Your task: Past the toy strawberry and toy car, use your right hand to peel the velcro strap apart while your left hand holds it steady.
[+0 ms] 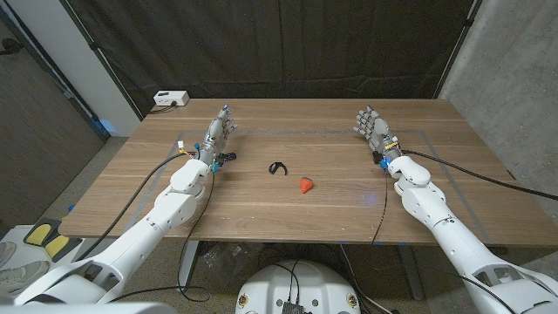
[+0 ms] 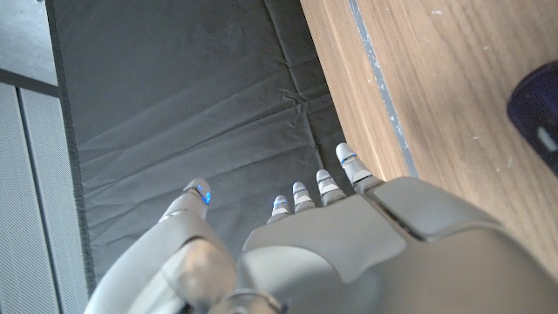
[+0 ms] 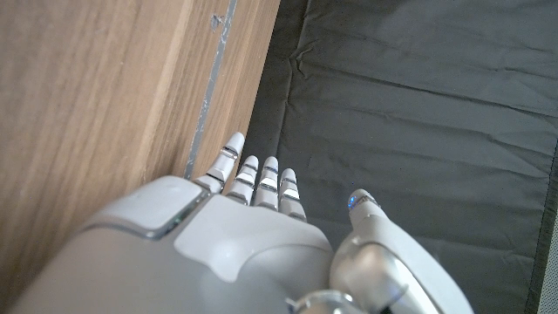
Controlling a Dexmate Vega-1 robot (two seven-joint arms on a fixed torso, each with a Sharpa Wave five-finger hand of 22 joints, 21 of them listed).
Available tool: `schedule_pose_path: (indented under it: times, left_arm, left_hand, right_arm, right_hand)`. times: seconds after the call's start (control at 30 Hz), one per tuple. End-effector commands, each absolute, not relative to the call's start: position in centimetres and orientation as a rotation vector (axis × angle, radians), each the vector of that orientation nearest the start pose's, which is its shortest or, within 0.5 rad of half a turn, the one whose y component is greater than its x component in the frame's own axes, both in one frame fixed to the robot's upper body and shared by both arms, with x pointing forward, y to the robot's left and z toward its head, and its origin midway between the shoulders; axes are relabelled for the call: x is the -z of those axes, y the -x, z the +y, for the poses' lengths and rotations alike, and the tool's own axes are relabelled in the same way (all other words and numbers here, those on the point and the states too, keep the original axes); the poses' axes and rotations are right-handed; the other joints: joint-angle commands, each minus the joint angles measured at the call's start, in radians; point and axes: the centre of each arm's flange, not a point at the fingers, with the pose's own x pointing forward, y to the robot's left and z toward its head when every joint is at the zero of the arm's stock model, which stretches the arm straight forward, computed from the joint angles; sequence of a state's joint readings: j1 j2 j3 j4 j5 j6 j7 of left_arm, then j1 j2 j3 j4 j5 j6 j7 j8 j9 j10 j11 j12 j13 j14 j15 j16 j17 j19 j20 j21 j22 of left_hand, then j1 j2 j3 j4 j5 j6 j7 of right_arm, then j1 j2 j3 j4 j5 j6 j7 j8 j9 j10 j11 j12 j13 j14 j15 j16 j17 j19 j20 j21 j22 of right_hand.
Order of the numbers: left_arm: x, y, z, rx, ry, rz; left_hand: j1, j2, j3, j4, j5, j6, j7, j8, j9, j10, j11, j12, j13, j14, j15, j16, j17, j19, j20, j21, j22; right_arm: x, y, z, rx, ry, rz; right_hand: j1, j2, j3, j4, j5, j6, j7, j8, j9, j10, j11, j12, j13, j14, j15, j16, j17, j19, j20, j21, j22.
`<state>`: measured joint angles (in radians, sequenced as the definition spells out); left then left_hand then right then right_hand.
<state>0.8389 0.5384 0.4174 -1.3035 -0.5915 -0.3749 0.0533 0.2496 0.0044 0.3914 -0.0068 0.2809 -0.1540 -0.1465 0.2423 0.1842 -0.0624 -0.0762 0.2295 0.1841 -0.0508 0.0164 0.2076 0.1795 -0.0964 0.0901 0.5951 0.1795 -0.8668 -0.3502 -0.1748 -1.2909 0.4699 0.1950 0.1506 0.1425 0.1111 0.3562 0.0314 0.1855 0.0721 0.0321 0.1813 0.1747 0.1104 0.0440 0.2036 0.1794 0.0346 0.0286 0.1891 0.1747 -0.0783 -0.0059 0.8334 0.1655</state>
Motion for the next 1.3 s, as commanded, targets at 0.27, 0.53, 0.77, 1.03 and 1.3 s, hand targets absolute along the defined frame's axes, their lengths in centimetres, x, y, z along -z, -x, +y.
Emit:
schedule_pose_path:
  times: [0.27, 0.53, 0.77, 1.03, 1.3]
  left_arm:
    - [1.4, -62.3, 28.0, 0.122, -0.267, -0.735]
    - [1.3, -60.8, 27.7, 0.113, -0.366, -0.740]
    - [1.6, -59.3, 27.1, 0.129, -0.474, -0.720]
    - [2.0, -57.8, 26.5, 0.126, -0.560, -0.716]
    - [2.4, -56.3, 26.2, 0.095, -0.665, -0.703]
  left_hand:
    - [0.088, -0.021, 0.010, -0.056, -0.012, 0.152, 0.016, 0.044, 0.006, 0.093, 0.003, 0.017, 0.008, 0.062, -0.004, 0.010, 0.008, 0.004, 0.021, -0.015, 0.007]
    - [0.101, -0.020, 0.011, -0.062, -0.015, 0.169, 0.014, 0.046, 0.006, 0.108, 0.005, 0.018, 0.009, 0.070, -0.004, 0.010, 0.010, 0.005, 0.023, -0.017, 0.008]
    - [0.102, -0.017, 0.011, -0.061, -0.018, 0.174, 0.017, 0.045, 0.006, 0.108, 0.005, 0.015, 0.009, 0.070, -0.002, 0.009, 0.012, 0.003, 0.027, -0.019, 0.009]
    - [0.105, -0.013, 0.012, -0.061, -0.020, 0.171, 0.018, 0.042, 0.006, 0.108, 0.004, 0.013, 0.009, 0.068, -0.003, 0.007, 0.013, 0.000, 0.026, -0.022, 0.009]
    - [0.110, -0.009, 0.013, -0.062, -0.024, 0.172, 0.020, 0.038, 0.006, 0.118, 0.003, 0.013, 0.010, 0.069, -0.003, 0.006, 0.014, -0.022, 0.025, -0.032, 0.010]
  right_arm:
    - [1.7, -65.1, -28.1, -0.228, 0.044, -0.582]
    - [1.4, -64.5, -27.7, -0.235, 0.068, -0.591]
    - [1.7, -63.8, -27.6, -0.238, 0.070, -0.597]
    - [1.8, -63.0, -27.6, -0.244, 0.080, -0.608]
    - [1.9, -62.2, -27.6, -0.247, 0.089, -0.621]
  right_hand:
    - [0.042, 0.005, 0.013, -0.027, 0.007, 0.024, 0.004, 0.011, 0.004, 0.026, 0.004, 0.012, 0.005, 0.028, 0.012, 0.006, -0.002, 0.018, 0.011, -0.010, 0.005]
    - [0.051, 0.005, 0.016, -0.035, 0.005, 0.027, 0.002, 0.011, 0.004, 0.027, 0.006, 0.012, 0.005, 0.031, 0.012, 0.005, -0.002, 0.023, 0.012, -0.014, 0.005]
    - [0.057, 0.007, 0.017, -0.040, 0.004, 0.030, 0.002, 0.011, 0.005, 0.029, 0.006, 0.012, 0.005, 0.031, 0.011, 0.004, -0.002, 0.025, 0.013, -0.017, 0.005]
    - [0.062, 0.008, 0.017, -0.044, 0.003, 0.032, 0.002, 0.011, 0.005, 0.031, 0.007, 0.012, 0.005, 0.033, 0.011, 0.004, -0.001, 0.027, 0.014, -0.020, 0.006]
    - [0.065, 0.009, 0.017, -0.047, 0.001, 0.035, 0.006, 0.011, 0.005, 0.034, 0.009, 0.013, 0.005, 0.033, 0.011, 0.004, 0.000, 0.029, 0.013, -0.024, 0.006]
